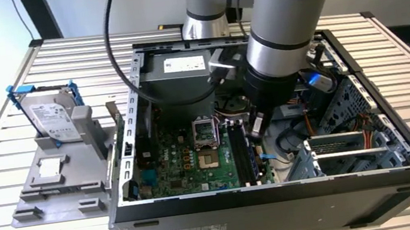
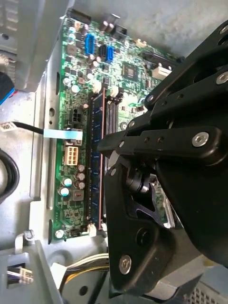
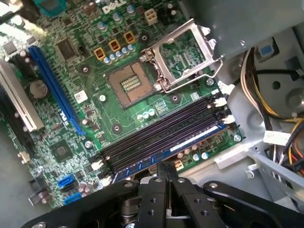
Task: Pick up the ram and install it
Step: 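Press down the ram until it locks into place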
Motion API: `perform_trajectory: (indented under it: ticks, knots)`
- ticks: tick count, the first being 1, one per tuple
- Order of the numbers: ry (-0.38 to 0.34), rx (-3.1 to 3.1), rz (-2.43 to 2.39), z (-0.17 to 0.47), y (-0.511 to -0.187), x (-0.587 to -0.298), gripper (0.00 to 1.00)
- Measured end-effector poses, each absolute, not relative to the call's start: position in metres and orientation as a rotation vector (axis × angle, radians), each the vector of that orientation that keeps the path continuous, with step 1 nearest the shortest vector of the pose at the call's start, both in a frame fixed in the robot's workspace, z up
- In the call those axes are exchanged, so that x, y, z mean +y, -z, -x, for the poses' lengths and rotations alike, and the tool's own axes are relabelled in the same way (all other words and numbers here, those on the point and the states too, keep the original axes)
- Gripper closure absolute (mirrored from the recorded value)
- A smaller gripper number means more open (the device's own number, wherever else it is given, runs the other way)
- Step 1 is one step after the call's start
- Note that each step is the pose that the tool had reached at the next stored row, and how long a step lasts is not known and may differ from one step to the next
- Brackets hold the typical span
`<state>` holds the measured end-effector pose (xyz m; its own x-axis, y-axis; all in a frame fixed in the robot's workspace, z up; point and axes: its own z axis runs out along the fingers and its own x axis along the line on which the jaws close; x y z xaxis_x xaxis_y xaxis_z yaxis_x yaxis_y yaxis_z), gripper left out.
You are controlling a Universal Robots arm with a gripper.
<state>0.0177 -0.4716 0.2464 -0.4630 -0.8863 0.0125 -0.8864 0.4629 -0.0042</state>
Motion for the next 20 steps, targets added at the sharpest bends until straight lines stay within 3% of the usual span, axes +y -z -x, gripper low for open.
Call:
perform_trajectory:
  ticks: [20]
  knots:
    - [-0.018,-2.361,-2.064,-0.017,-0.234,-0.472,1.0]
